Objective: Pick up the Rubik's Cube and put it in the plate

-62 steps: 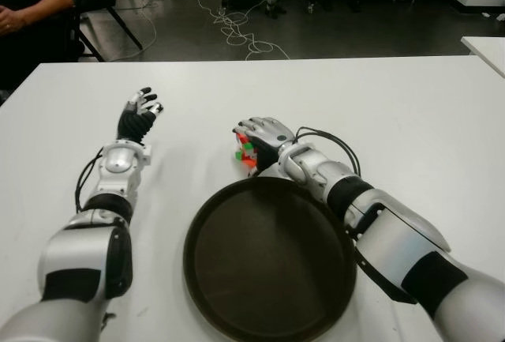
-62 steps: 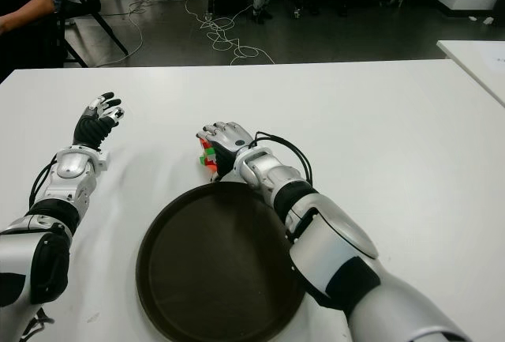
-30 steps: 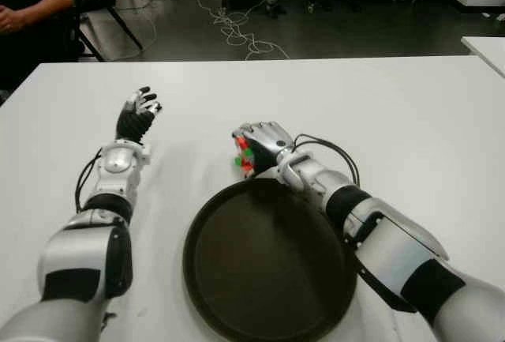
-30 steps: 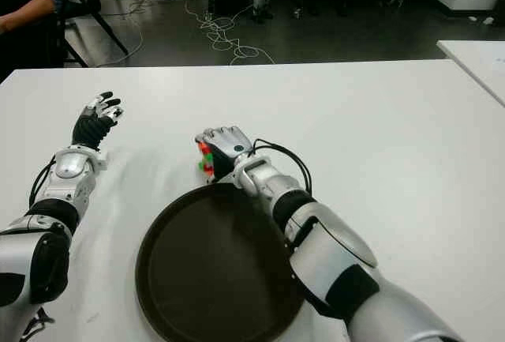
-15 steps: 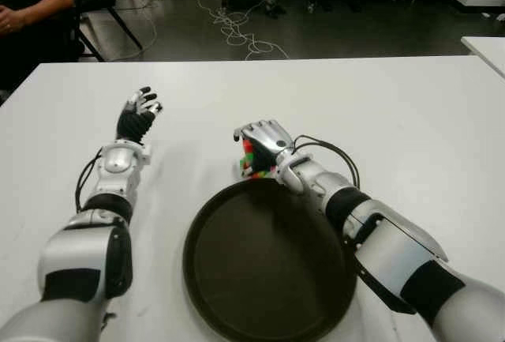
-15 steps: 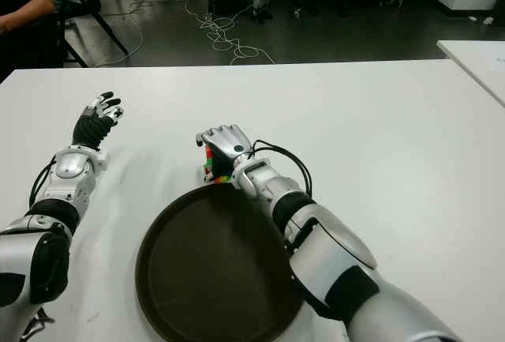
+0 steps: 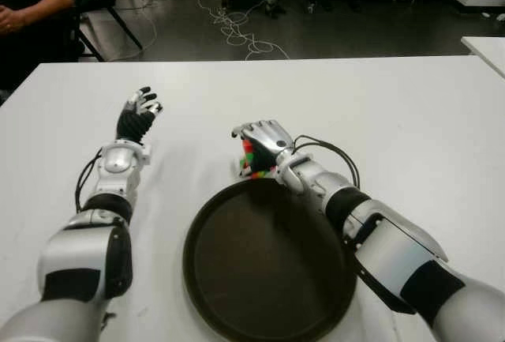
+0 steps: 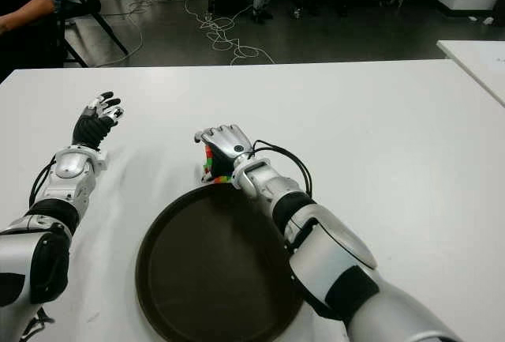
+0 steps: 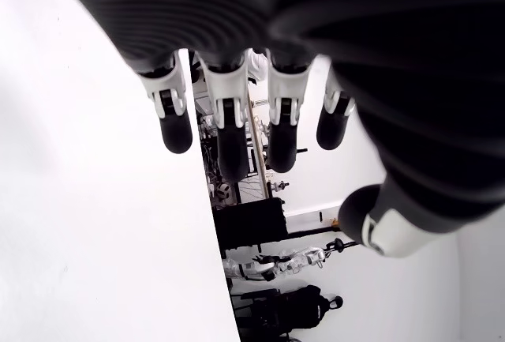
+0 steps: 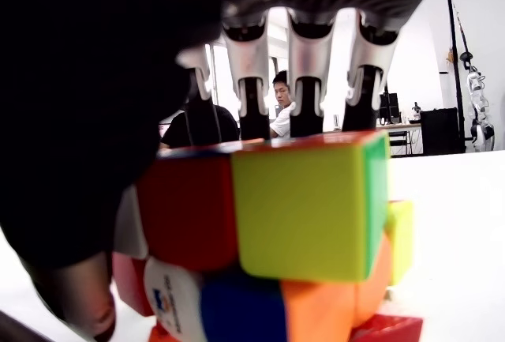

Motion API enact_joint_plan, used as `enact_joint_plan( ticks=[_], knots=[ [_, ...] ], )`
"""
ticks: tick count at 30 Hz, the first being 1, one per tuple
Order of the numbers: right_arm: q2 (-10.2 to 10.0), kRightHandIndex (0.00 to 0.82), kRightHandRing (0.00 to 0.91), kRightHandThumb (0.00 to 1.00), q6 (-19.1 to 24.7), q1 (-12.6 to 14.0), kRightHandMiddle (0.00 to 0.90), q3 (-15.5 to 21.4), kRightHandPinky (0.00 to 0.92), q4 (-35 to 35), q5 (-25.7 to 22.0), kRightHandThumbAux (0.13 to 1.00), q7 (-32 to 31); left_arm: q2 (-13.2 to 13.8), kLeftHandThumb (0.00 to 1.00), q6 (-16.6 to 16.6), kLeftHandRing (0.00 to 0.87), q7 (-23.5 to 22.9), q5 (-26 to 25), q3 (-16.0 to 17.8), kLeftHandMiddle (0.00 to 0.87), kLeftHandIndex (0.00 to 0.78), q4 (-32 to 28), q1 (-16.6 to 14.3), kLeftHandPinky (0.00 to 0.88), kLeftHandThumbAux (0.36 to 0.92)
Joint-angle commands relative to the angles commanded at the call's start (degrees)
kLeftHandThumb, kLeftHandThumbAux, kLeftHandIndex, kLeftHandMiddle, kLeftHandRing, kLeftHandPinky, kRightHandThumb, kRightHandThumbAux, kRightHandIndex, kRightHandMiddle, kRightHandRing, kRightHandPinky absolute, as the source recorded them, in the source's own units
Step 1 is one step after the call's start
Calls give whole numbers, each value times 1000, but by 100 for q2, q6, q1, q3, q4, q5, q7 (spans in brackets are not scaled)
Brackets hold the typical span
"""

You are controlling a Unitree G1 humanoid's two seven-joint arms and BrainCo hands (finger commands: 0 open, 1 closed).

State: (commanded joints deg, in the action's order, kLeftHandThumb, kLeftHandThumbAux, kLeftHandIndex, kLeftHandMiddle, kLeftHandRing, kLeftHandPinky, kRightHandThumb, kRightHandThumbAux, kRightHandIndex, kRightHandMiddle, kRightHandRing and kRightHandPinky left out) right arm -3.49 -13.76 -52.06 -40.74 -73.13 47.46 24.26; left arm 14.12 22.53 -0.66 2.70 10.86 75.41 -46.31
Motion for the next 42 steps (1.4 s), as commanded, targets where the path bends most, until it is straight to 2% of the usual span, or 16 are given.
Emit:
enact_joint_plan(
  ticks=[18,20,26,27,28,31,34,42],
  knots=[
    [25,277,413,0,-100,-19,353,104,393,33,-64,745,-107,-3,144,-7,156,-27,-45,40,170,82,-6,-3,128,596],
    [27,288,423,0,-114,-22,367,121,404,35,-72,753,-131,-4,149,4,157,-30,-52,50,173,85,-6,1,124,600],
    [44,406,505,4,-172,-23,478,142,500,45,-68,830,-125,-1,164,11,156,-21,-42,54,173,87,-2,1,123,607],
    [48,411,518,244,-185,-23,497,143,515,47,-66,797,-121,1,165,11,153,-14,-34,49,171,86,-2,1,117,609],
    [50,415,531,399,-193,-24,515,144,529,48,-65,776,-119,2,164,10,151,-9,-28,45,169,85,-2,1,116,611],
    [56,420,550,587,-212,-27,543,144,552,51,-62,748,-120,3,161,13,148,1,-15,33,166,82,-1,3,114,613],
    [69,423,558,653,-252,-46,554,144,567,59,-65,737,-148,7,157,18,145,4,-1,19,161,78,-3,7,114,610],
    [107,424,558,691,-334,-59,549,171,578,110,-87,729,-178,-1,145,-9,149,24,-12,22,159,77,-1,-1,129,621]
  ],
)
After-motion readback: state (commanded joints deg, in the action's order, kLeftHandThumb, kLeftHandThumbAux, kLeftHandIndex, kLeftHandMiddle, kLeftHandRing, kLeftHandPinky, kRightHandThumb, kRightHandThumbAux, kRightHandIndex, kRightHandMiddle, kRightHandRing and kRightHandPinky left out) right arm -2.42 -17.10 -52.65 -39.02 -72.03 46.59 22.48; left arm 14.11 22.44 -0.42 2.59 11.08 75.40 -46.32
